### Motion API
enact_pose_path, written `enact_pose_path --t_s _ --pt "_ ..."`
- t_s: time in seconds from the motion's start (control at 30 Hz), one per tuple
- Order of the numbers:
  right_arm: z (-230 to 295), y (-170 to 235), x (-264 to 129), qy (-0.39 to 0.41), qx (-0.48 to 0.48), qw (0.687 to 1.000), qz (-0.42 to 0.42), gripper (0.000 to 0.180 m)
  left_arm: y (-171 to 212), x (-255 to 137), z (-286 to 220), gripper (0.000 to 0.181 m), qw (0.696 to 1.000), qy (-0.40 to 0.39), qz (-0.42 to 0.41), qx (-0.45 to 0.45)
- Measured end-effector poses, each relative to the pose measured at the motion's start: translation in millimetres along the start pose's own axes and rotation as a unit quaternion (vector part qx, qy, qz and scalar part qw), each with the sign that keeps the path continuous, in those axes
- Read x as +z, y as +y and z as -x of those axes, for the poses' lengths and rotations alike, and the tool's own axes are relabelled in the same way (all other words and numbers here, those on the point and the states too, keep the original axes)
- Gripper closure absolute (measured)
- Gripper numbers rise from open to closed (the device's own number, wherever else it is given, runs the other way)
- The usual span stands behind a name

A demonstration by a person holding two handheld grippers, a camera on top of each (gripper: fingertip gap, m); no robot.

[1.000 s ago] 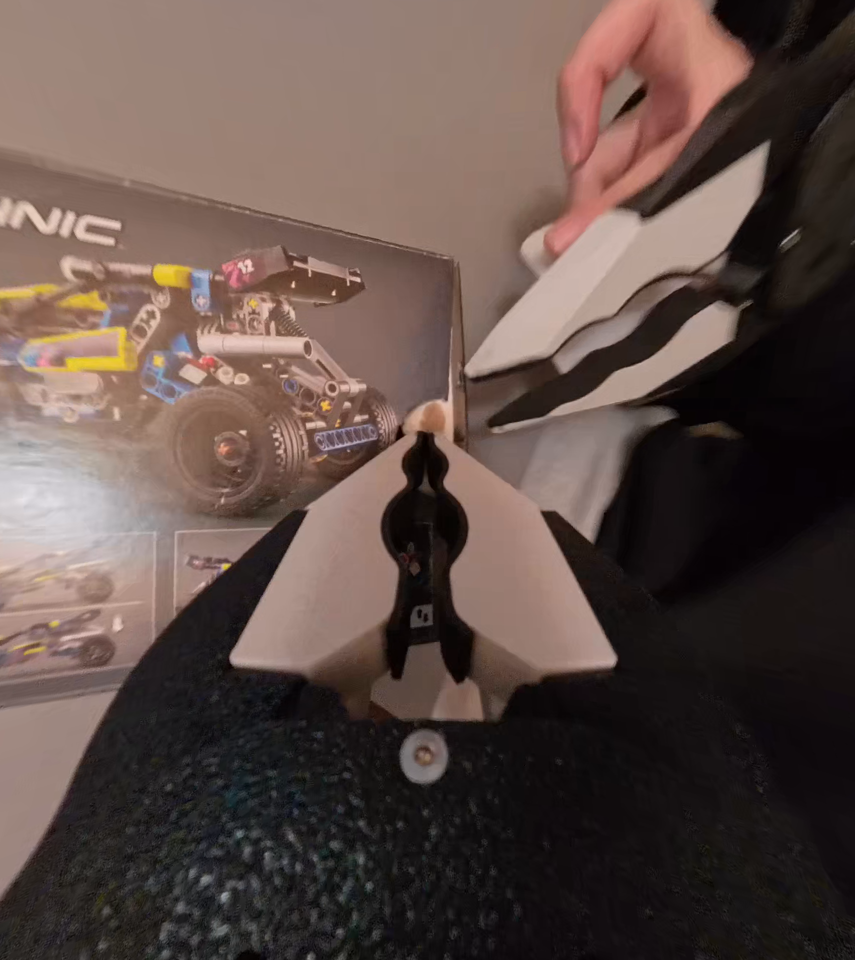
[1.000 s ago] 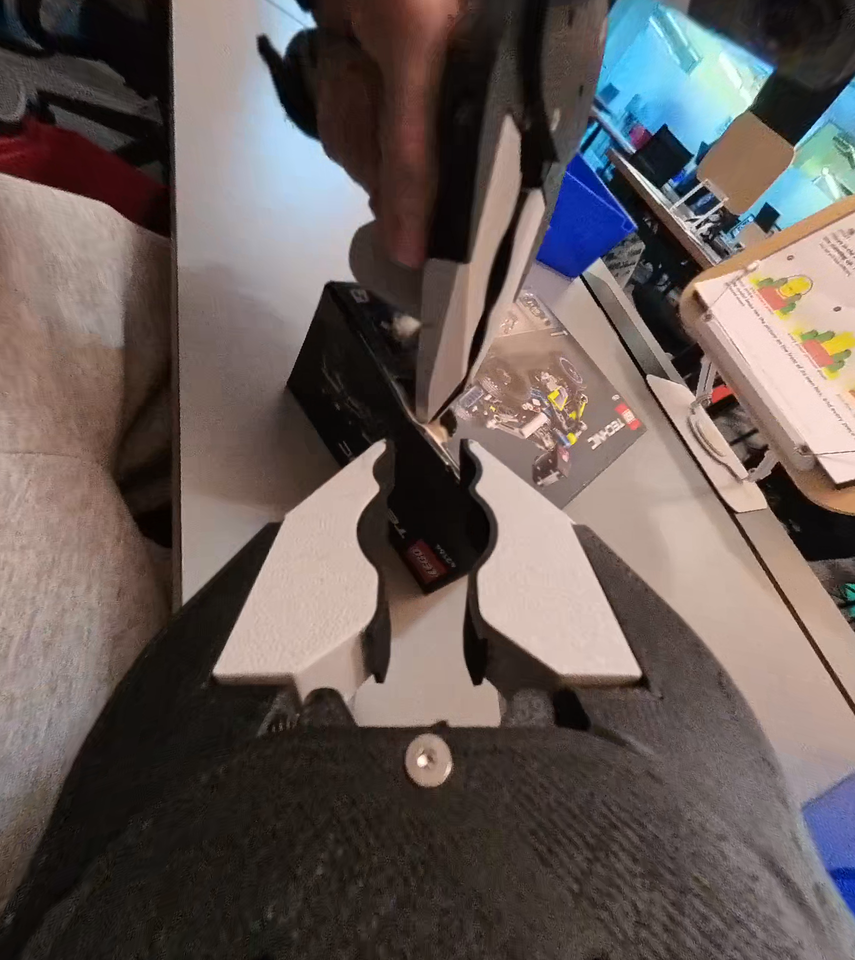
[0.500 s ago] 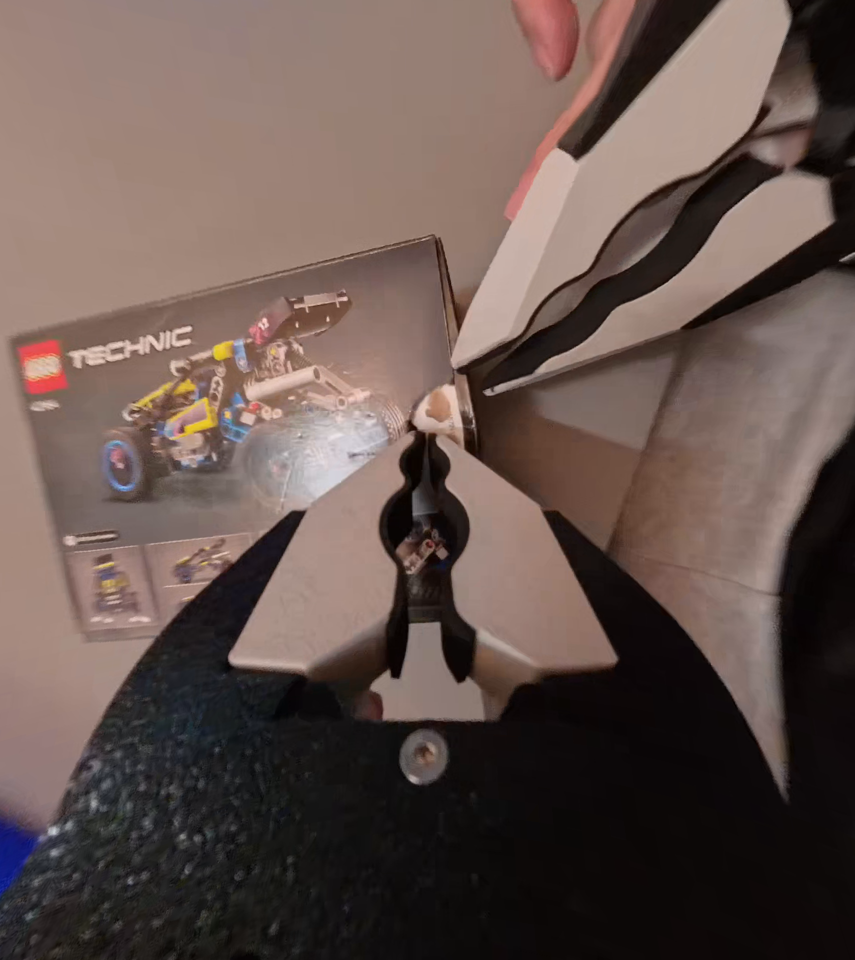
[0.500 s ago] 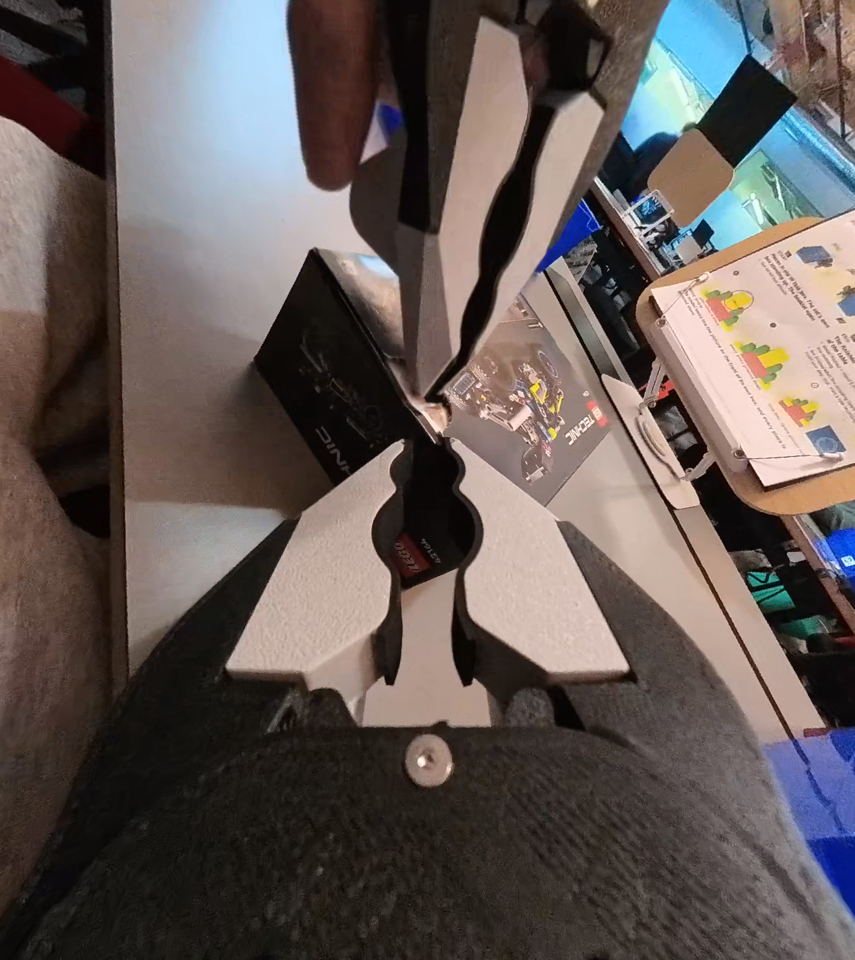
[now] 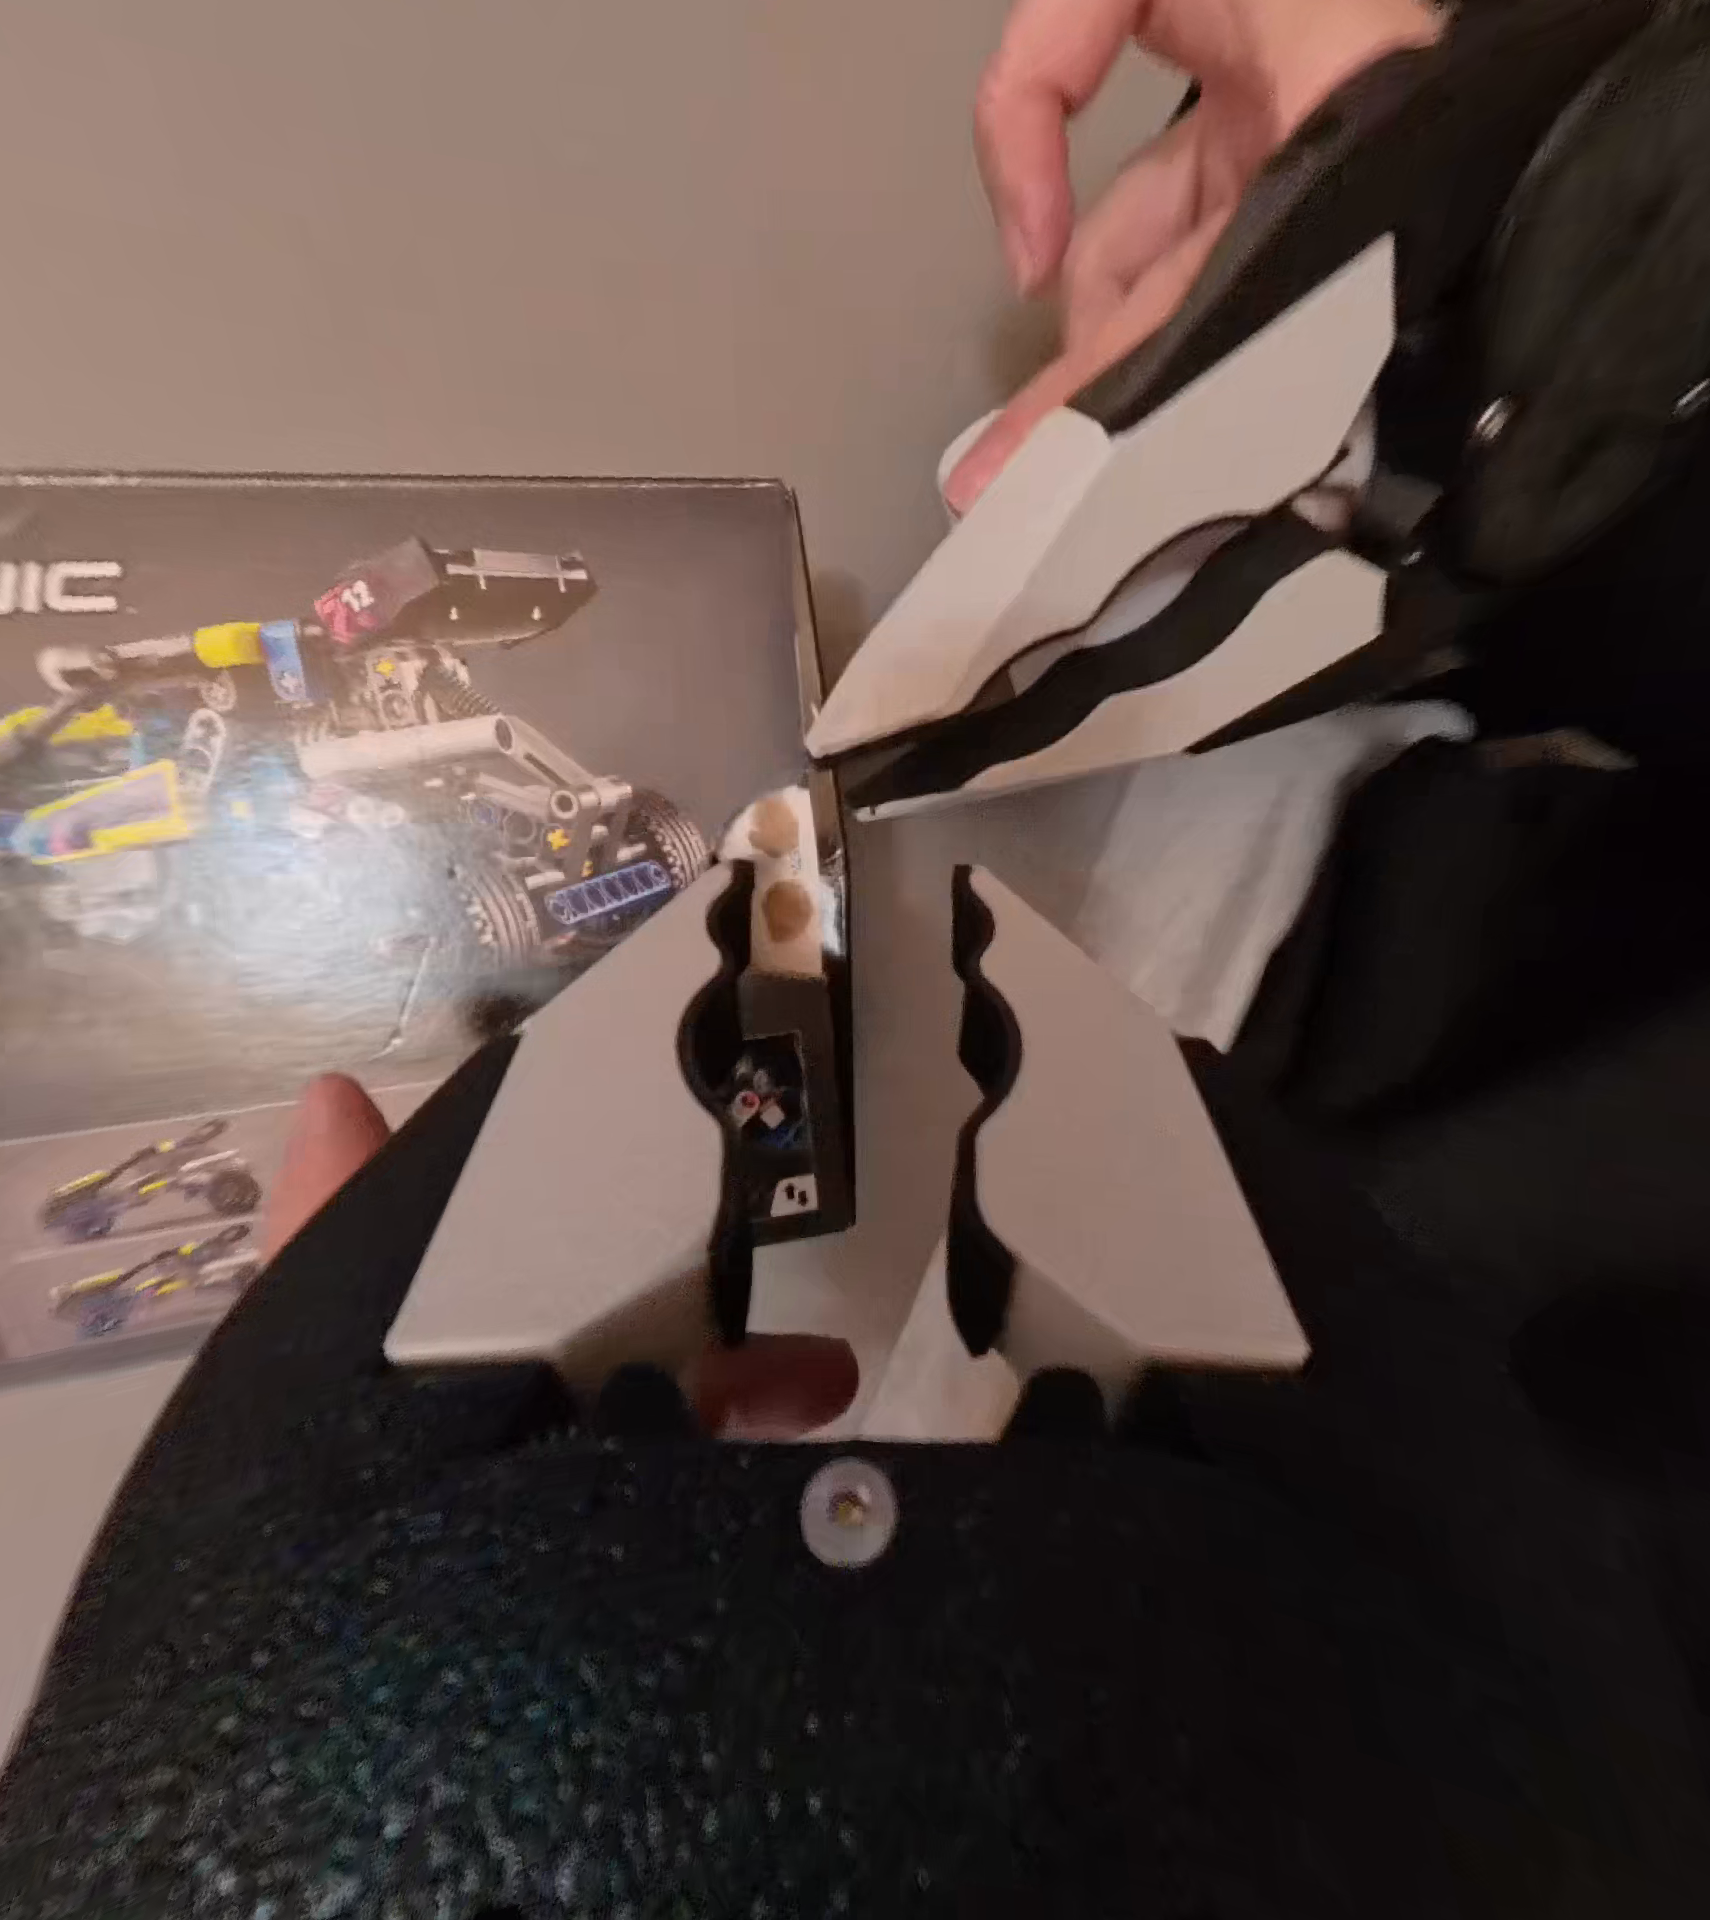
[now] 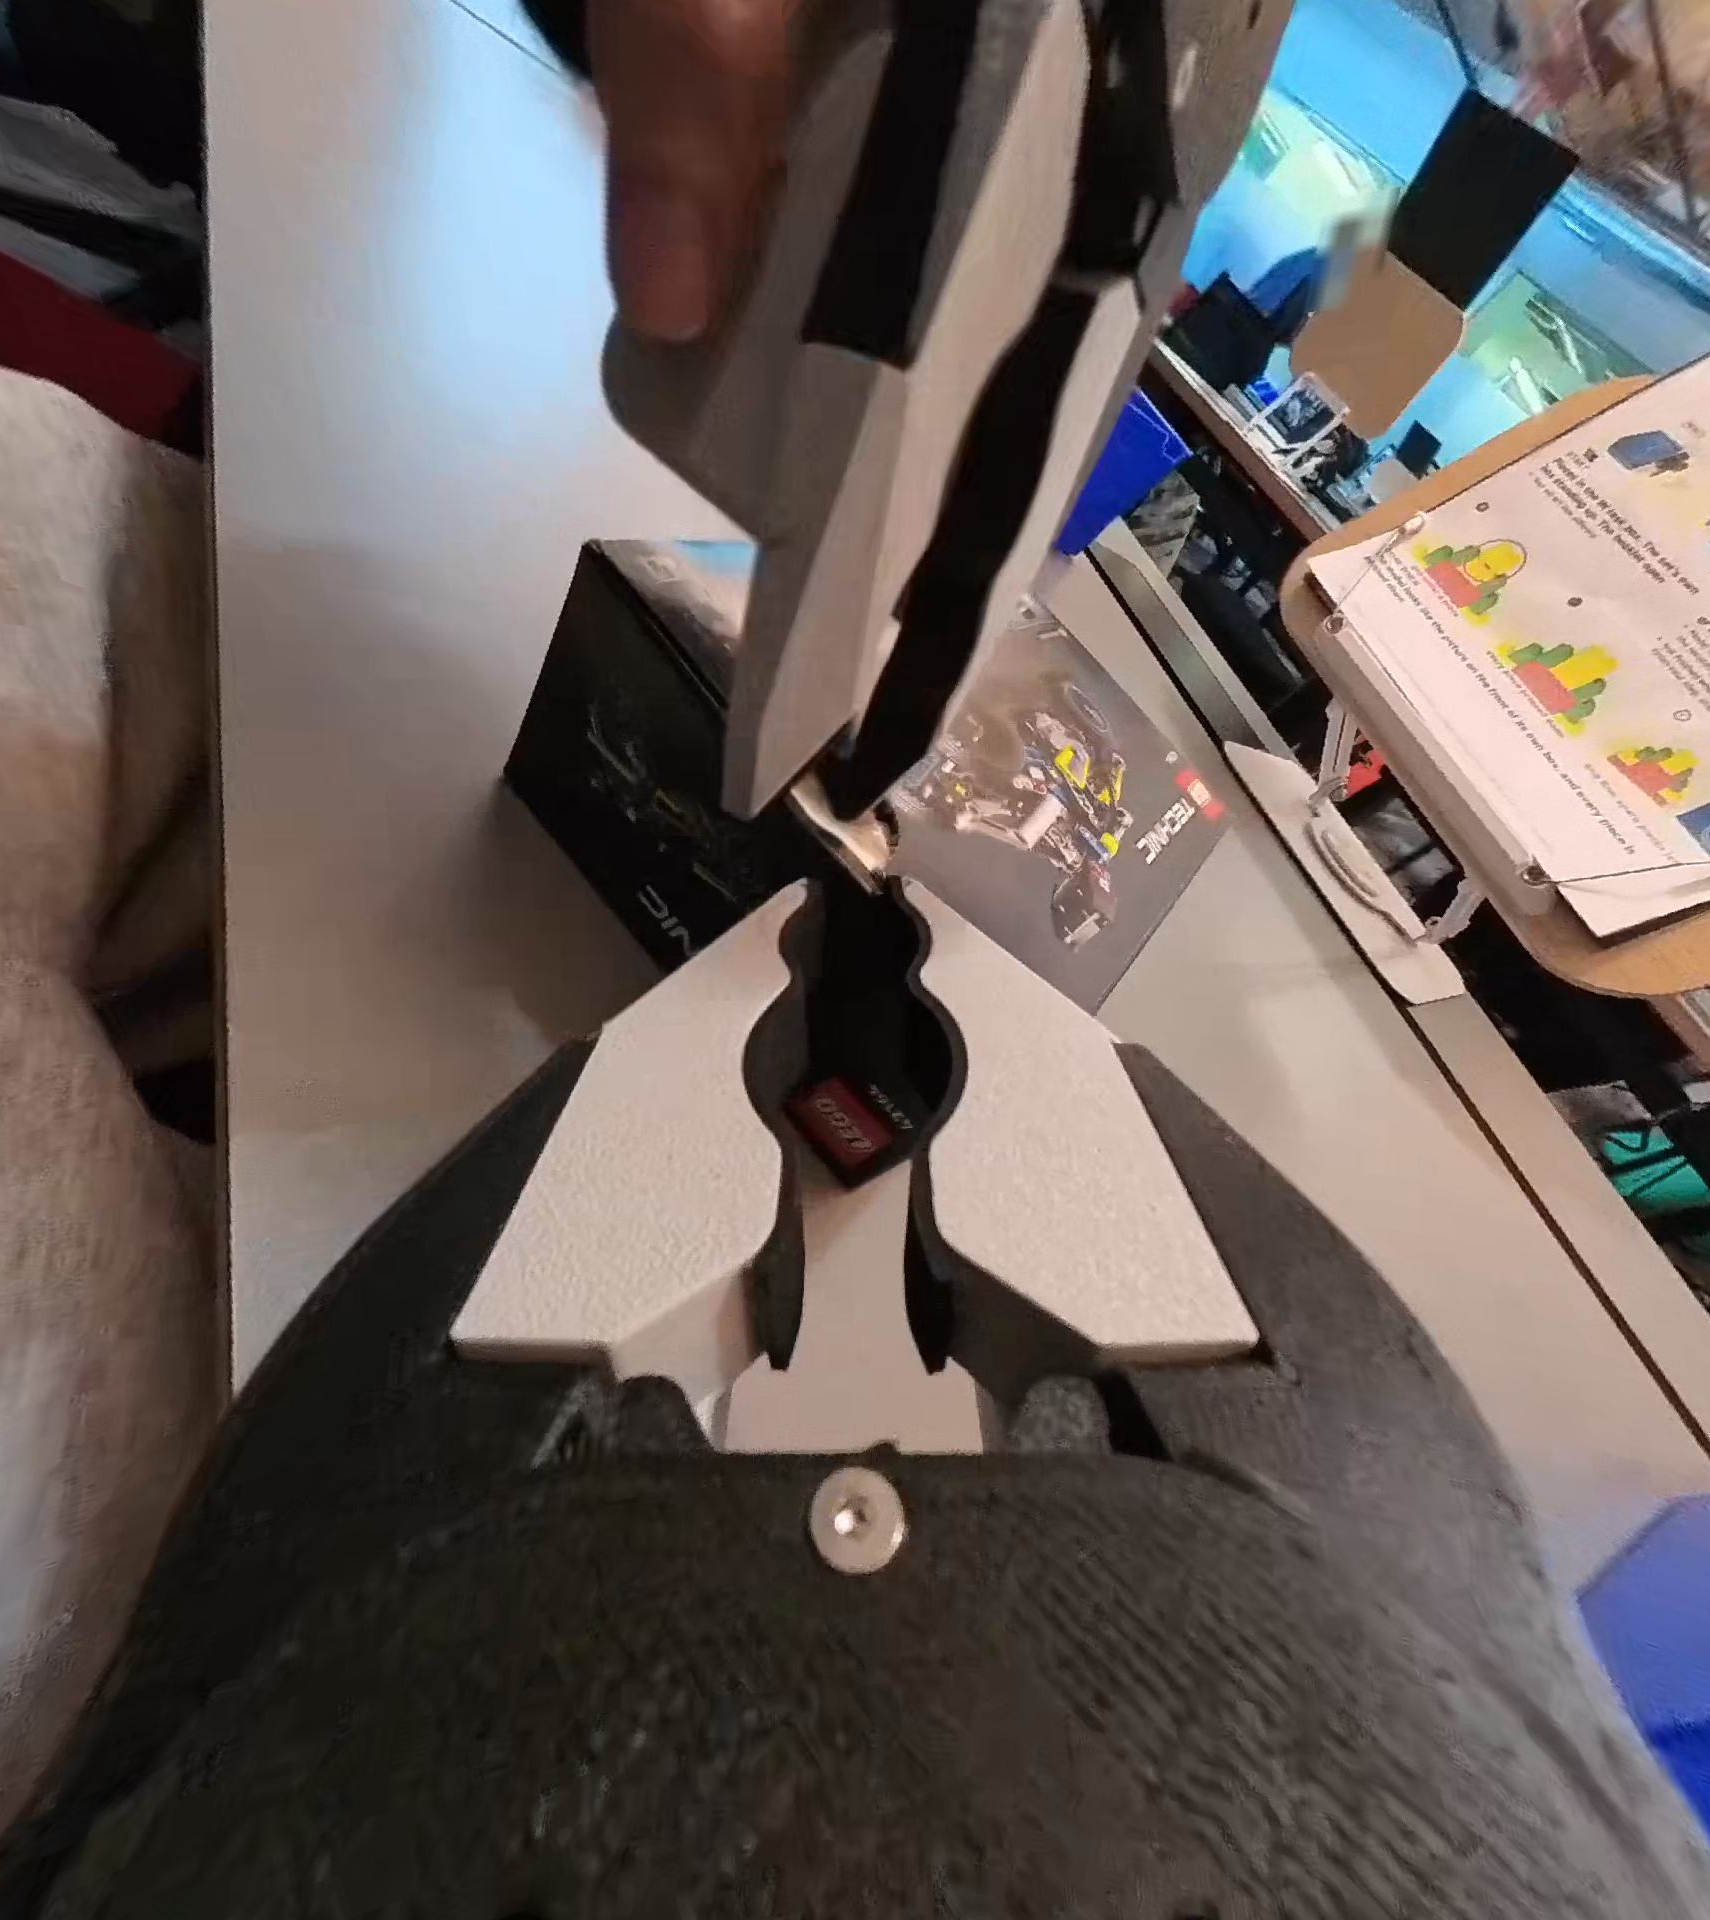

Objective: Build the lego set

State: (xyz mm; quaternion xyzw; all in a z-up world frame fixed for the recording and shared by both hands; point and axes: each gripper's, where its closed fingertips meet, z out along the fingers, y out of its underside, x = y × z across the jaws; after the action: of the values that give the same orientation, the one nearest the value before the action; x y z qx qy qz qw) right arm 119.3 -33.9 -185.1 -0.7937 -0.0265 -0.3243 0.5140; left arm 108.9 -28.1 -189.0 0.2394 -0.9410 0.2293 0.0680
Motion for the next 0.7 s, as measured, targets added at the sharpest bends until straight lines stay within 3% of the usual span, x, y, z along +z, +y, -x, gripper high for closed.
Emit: enact_pose_path --t_s 0.17,0.23,0.4,0.47,0.53,0.6,0.7 --pt "2 -2 3 -0.013 0.017 1.0 -0.01 0.168 7 3 20 0.16 0.963 -0.238 0.07 0.109" --pt "1 -2 6 -0.017 0.023 1.0 -0.011 0.168 10 9 26 0.16 0.953 -0.267 0.081 0.116" --pt "-14 6 3 -0.008 0.061 0.998 -0.003 0.165 17 26 27 0.122 0.964 -0.223 0.114 0.089" --pt "-23 9 0 0.004 0.091 0.996 -0.006 0.158 21 36 25 0.081 0.973 -0.184 0.118 0.07" --pt "-29 4 1 0.005 0.162 0.986 -0.029 0.15 16 33 33 0.099 0.98 -0.164 0.104 0.043" --pt "-40 4 7 0.02 0.24 0.97 -0.039 0.144 12 29 24 0.101 0.993 -0.075 0.09 -0.011" --pt "-64 21 19 0.061 0.347 0.936 -0.015 0.132 10 22 21 0.127 0.993 0.036 0.083 -0.07"
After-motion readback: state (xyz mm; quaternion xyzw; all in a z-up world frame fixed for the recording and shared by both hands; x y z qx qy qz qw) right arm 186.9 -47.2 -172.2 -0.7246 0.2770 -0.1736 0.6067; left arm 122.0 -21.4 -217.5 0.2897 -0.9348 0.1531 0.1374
